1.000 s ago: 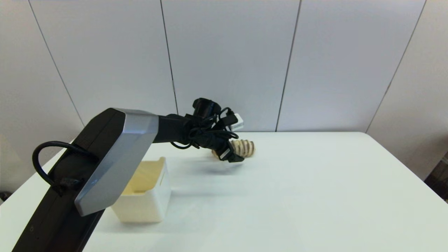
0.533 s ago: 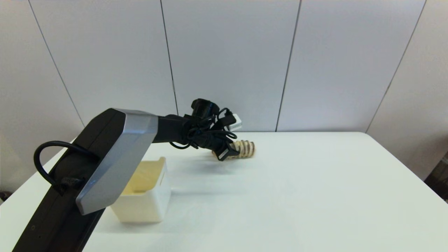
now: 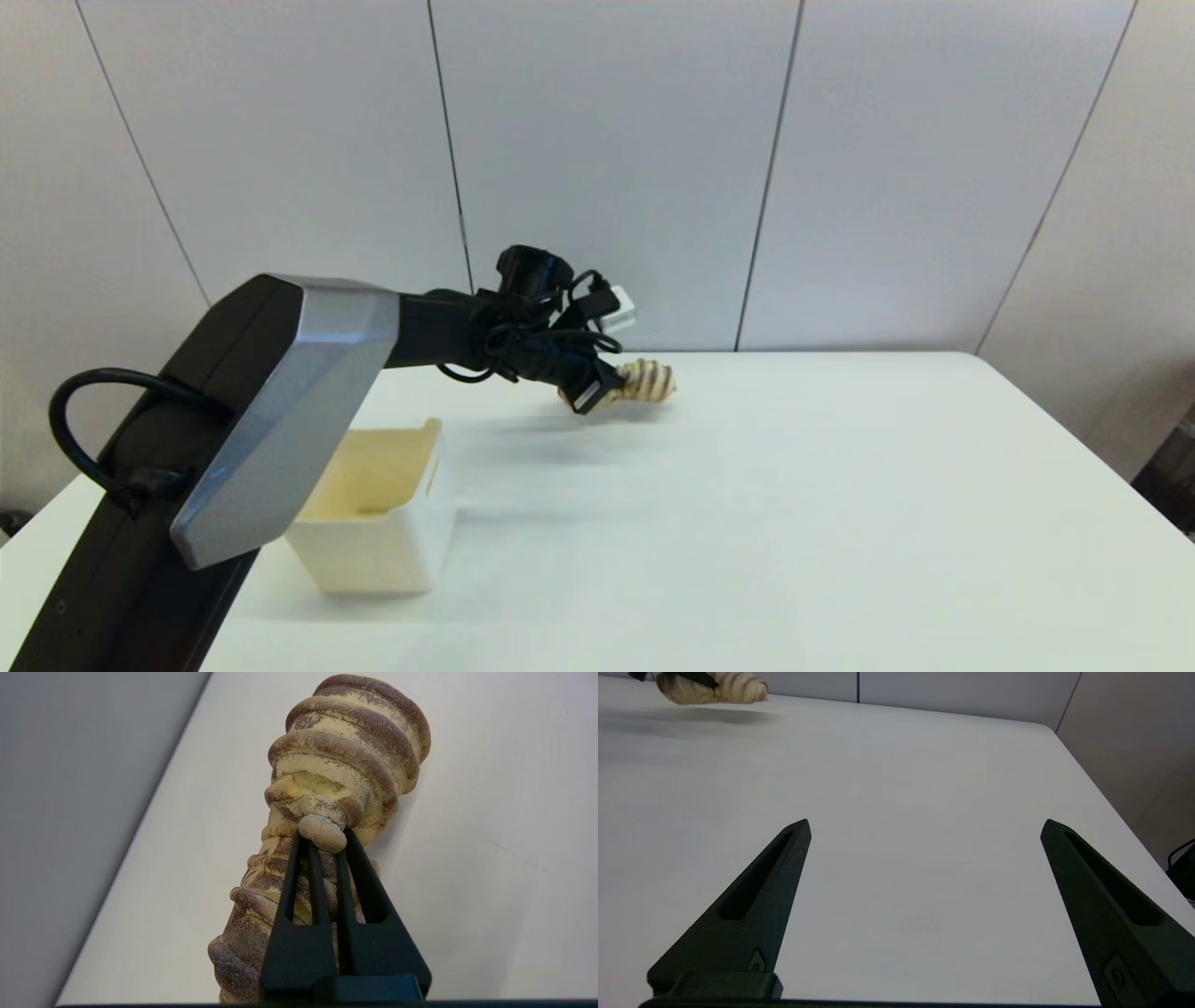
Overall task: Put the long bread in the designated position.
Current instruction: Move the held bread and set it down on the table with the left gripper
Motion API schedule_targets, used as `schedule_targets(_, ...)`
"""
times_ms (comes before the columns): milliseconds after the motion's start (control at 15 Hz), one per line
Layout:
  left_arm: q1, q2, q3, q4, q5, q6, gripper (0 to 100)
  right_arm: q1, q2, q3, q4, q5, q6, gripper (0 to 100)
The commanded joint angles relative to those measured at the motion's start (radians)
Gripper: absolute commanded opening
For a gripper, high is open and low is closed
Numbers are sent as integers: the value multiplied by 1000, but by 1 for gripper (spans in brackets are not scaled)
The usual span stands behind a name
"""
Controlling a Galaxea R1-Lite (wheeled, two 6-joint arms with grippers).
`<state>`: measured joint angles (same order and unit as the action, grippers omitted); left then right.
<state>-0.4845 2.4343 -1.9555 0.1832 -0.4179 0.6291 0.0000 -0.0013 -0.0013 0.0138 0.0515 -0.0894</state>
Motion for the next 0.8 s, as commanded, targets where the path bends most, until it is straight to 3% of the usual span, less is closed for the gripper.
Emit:
schedule_targets(67,47,-83,9,64,-2,46,0,0,1,0,0,1,-1,100)
schedule_targets(267,87,-175,53,191,-4,63,0,0,1,0,0,1,-1,100)
schedule_targets(467,195,-264,98,271,-13,198,0,0,1,0,0,1,-1,100)
schedule_targets(800,385,-304,139,426,-133,429,0,0,1,1,0,1,-1,100)
